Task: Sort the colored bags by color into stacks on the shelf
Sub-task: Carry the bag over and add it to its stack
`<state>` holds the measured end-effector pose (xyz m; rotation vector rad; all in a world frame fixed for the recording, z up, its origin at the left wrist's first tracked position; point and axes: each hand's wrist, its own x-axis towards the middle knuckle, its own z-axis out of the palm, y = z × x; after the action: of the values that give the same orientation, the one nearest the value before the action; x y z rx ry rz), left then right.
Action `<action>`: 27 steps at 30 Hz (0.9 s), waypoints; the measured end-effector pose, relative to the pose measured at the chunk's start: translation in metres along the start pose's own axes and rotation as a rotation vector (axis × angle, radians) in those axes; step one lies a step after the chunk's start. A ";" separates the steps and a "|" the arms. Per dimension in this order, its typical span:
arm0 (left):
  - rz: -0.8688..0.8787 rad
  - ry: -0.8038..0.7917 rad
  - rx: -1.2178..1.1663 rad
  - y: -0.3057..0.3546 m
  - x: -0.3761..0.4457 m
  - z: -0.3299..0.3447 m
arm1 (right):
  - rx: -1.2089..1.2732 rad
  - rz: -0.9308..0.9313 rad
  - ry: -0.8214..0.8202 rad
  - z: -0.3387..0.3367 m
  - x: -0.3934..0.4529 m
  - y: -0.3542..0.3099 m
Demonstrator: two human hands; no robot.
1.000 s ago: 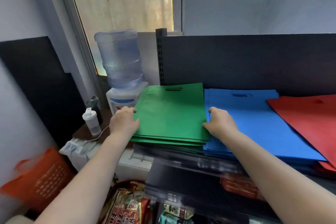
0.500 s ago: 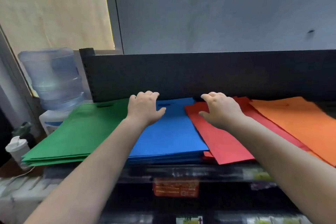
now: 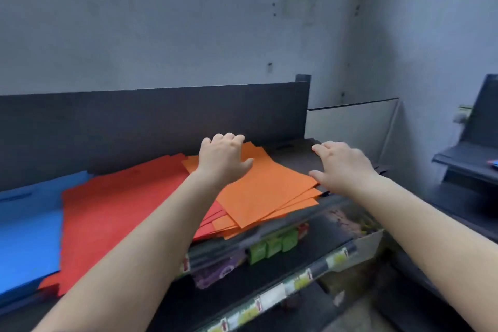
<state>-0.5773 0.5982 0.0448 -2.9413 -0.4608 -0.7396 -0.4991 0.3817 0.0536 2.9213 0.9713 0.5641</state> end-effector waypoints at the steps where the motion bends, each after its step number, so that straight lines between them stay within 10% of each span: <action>1: 0.036 -0.005 -0.017 0.025 0.010 0.006 | -0.013 0.039 -0.013 0.002 -0.005 0.023; 27: 0.824 -0.095 -0.333 0.524 0.213 0.135 | -0.175 0.846 -0.136 0.056 -0.057 0.430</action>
<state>-0.1782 0.1760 0.0274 -3.0172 0.9094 -0.5852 -0.2740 0.0069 0.0349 3.0313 -0.3596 0.4022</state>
